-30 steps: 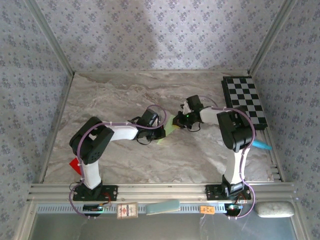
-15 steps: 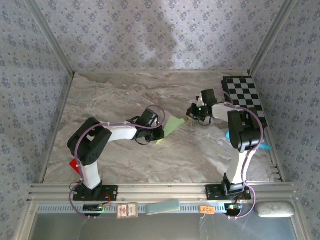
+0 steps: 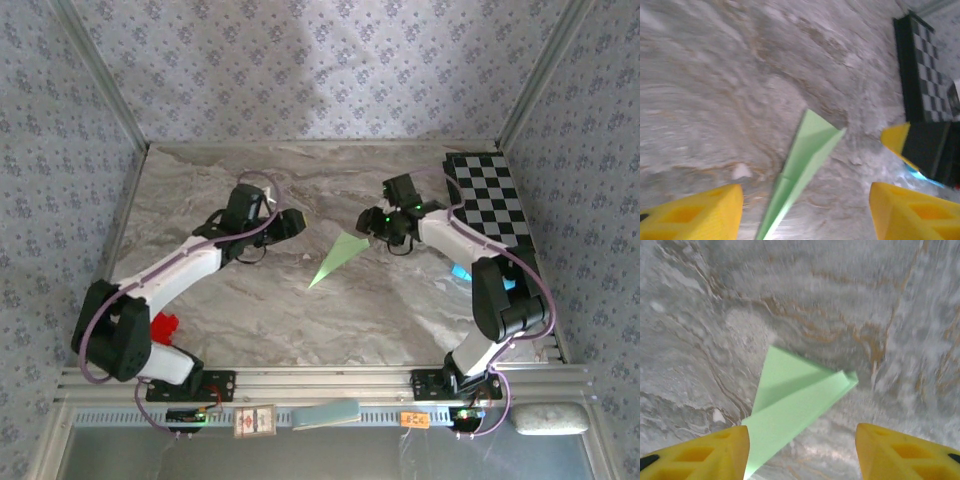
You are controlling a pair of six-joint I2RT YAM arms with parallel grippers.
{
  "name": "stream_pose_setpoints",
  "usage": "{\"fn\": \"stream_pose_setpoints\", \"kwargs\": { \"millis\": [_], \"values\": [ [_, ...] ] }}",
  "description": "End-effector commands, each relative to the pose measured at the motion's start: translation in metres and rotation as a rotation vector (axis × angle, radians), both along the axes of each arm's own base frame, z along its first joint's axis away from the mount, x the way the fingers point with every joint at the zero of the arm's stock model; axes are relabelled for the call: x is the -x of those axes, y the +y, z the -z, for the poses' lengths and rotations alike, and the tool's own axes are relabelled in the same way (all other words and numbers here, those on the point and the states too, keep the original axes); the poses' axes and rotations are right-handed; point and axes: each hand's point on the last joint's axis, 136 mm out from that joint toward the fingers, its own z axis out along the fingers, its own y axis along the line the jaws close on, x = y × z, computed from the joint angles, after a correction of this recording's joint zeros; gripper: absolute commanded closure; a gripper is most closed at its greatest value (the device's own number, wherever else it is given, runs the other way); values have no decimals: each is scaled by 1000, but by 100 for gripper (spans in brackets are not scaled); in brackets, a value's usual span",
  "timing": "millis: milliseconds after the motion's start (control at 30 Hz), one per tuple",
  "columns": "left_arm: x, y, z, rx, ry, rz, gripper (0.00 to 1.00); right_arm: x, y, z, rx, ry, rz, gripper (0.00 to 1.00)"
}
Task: Fold a paper plane with a square sheet of paper (pick it up from the middle)
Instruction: Move the paper plane to the top-center of the table.
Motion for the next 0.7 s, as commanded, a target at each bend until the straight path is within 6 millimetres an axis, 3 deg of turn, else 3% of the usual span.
{"fn": "stream_pose_setpoints", "kwargs": {
  "millis": [0,167,233,367,667],
  "values": [
    [15,36,29,-166,43,-30,26,13,3,18,116,92,84,33],
    [19,68,43,-227,45,-89,13,16,32,27,244,130,73,27],
    [22,75,50,-234,60,-97,1,18,41,31,274,139,74,25],
    [27,81,60,-248,77,-91,0,20,53,44,325,169,92,24],
    [27,87,68,-249,85,-104,0,36,45,53,396,242,137,30]
  ]
}}
